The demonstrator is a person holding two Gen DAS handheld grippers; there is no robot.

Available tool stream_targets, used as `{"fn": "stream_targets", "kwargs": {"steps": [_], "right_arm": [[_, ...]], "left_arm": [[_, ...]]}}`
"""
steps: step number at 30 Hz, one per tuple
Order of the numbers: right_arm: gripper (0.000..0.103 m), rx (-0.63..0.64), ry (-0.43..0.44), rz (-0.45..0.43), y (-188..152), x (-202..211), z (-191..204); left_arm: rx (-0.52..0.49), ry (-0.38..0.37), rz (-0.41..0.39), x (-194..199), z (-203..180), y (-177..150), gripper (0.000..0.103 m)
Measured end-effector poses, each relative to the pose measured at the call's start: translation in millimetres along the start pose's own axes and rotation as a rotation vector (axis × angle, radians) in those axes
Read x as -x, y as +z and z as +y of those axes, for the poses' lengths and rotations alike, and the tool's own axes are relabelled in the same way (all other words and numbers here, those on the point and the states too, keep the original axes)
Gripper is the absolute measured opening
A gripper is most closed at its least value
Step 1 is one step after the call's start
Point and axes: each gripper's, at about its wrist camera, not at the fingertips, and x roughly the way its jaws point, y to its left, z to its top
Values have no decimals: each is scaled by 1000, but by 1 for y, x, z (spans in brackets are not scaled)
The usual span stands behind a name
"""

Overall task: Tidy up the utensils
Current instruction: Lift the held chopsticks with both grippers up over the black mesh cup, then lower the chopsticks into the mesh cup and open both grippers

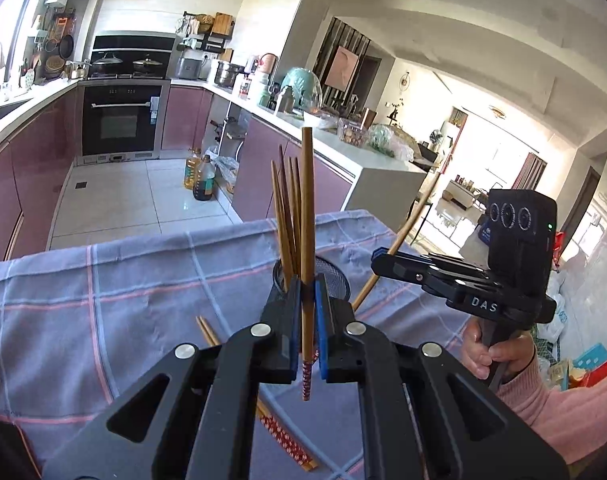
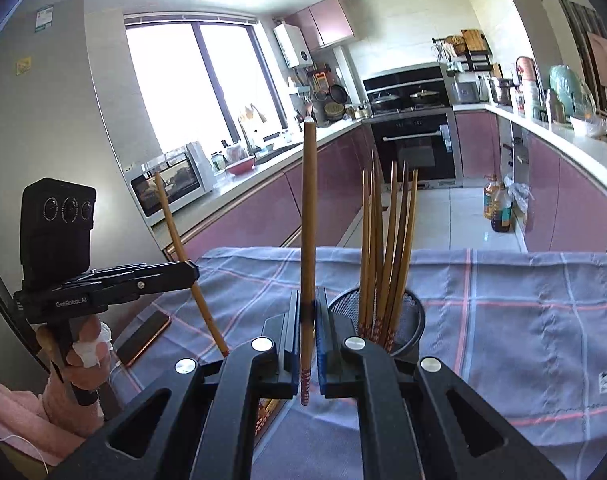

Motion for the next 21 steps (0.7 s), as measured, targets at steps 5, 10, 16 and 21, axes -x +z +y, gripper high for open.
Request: {"fn": "stream_targets", "kwargs": {"steps": [5, 10, 16, 21], "right_arm": [[6, 34, -17, -39, 20, 10, 3], [6, 44, -36, -90, 38, 18, -3], [6, 39, -67, -119, 48, 12, -15], [6, 16, -77, -108, 48, -1, -25]], "left_arm": [[-16, 1, -48, -3, -9, 25, 7], [-46, 7, -97, -6, -22, 47, 7], [-71, 39, -120, -19, -30, 66, 7], [-70, 60, -100, -34, -31, 69, 7]]}}
